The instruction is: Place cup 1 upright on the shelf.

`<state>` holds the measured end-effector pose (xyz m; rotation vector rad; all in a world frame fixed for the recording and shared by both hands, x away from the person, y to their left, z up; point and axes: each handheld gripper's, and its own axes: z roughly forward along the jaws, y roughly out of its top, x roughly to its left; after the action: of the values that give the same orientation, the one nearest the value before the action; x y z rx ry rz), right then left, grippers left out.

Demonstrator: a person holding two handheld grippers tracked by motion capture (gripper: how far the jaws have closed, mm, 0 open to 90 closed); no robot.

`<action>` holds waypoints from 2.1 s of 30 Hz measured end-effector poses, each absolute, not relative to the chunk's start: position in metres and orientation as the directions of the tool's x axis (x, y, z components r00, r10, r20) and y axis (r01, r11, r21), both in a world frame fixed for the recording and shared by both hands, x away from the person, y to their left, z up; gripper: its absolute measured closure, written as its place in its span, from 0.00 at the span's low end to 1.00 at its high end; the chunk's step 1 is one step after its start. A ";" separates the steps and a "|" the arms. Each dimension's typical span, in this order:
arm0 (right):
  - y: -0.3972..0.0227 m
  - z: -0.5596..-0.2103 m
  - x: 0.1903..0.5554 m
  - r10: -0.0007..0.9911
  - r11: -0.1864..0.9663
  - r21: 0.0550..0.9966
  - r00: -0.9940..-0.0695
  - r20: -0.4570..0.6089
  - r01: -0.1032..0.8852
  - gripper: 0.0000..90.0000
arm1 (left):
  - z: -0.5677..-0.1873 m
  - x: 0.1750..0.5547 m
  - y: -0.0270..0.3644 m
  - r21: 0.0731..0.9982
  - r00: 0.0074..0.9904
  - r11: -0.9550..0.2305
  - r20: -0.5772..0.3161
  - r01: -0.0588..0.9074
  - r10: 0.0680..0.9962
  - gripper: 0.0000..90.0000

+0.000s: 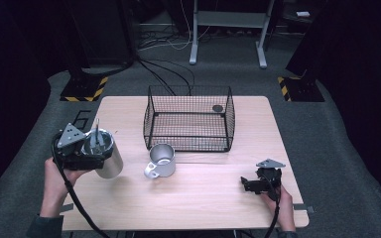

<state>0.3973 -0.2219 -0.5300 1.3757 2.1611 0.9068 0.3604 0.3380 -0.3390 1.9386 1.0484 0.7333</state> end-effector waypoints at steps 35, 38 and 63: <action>-0.222 -0.530 0.397 0.907 0.297 0.716 -0.421 -0.005 0.632 0.00 | -0.314 0.400 0.311 0.840 0.554 -0.381 0.119 0.386 0.824 0.05; -0.222 -0.530 0.397 0.907 0.297 0.716 -0.421 -0.004 0.631 0.00 | -0.312 0.403 0.310 0.843 0.557 -0.377 0.113 0.385 0.823 0.05; -0.222 -0.530 0.397 0.907 0.296 0.716 -0.421 -0.003 0.632 0.00 | -0.286 0.420 0.280 0.846 0.622 -0.411 0.126 0.339 0.773 0.05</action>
<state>0.3971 -0.2218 -0.5301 1.3771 2.1603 0.9085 0.4197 0.2799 -0.2859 2.0046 0.8735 0.6541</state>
